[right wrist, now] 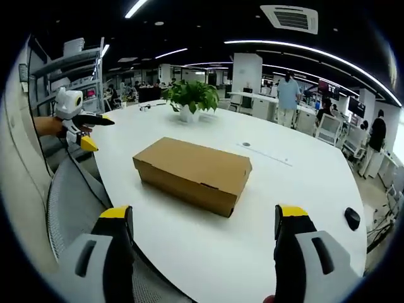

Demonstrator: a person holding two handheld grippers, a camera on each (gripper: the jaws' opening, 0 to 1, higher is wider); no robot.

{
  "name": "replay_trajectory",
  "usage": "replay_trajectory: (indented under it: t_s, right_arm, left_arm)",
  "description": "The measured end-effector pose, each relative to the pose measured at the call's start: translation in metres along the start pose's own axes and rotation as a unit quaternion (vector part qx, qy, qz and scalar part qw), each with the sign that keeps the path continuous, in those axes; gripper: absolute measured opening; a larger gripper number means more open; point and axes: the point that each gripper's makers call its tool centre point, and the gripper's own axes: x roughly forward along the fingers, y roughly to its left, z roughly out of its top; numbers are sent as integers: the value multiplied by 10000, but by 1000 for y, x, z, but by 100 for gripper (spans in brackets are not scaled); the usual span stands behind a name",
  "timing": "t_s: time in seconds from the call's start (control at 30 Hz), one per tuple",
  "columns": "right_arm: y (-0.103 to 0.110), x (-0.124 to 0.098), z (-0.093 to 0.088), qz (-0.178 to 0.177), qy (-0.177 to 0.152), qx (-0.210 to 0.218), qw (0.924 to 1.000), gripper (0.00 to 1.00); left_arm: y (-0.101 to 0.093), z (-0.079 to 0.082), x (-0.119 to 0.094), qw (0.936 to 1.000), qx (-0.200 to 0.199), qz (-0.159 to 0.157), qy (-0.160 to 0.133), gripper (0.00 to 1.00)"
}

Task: Operate the shoe box by opening the lid, removing the specified soft item, and placing it in the target area until the item is outside and the box remains undamaged.

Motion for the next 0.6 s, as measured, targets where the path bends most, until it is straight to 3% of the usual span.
replay_trajectory:
  t_s: [0.6]
  right_arm:
    - [-1, 1, -1, 49, 68, -35, 10000, 87]
  left_arm:
    - [2, -2, 1, 10000, -2, 23, 0, 97]
